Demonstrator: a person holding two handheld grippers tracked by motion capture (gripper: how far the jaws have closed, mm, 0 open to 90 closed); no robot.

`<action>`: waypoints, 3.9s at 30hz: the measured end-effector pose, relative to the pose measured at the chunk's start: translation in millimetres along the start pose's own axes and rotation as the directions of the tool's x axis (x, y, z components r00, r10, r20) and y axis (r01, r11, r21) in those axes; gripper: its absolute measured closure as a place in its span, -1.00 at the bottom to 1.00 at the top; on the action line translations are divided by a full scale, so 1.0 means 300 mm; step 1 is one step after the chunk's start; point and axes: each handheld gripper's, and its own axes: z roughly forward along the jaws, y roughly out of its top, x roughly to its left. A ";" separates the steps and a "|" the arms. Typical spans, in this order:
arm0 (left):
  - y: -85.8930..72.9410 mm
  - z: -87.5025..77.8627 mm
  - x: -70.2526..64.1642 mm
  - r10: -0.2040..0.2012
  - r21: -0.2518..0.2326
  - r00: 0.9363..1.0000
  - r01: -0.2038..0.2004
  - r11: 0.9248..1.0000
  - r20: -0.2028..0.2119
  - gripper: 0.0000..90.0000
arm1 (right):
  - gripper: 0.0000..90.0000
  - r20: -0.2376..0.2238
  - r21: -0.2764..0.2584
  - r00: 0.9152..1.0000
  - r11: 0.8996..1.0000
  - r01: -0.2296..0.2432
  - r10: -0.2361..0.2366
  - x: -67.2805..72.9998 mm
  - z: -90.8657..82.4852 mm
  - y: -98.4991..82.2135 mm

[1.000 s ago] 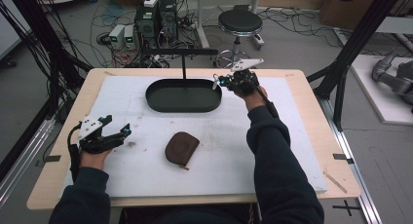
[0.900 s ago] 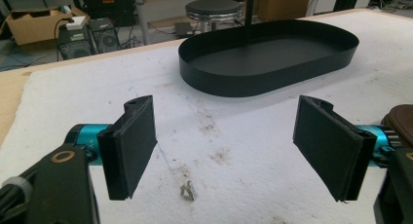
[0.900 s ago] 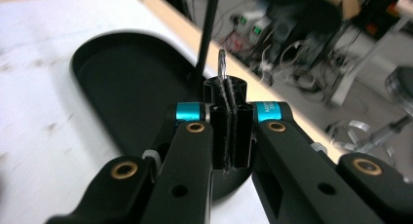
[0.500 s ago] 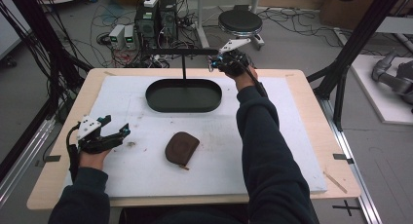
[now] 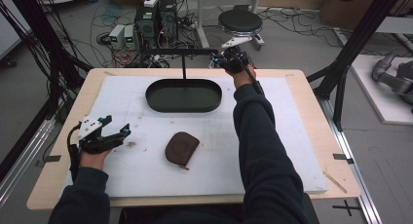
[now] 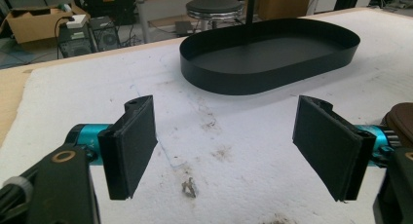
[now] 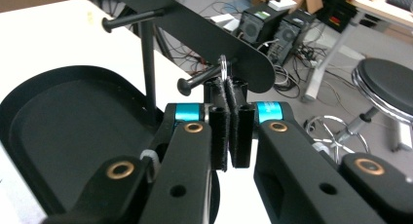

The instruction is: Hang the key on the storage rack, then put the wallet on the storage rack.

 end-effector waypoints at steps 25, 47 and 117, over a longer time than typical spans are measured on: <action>-0.003 0.014 0.002 -0.034 0.009 0.999 0.033 0.999 0.015 -0.55 | -0.54 -0.035 0.011 0.998 0.998 -0.058 0.058 -0.003 -0.519 -0.394; 0.012 0.011 -0.018 -0.017 -0.008 0.999 0.017 1.000 0.034 -0.53 | -0.54 0.057 0.052 0.990 0.990 -0.129 0.126 0.044 -0.496 -0.602; -0.031 0.205 -0.408 -0.240 0.400 0.873 0.058 0.915 0.424 -0.35 | -0.52 -0.010 0.065 0.996 0.994 -0.086 0.087 0.092 -0.523 -0.635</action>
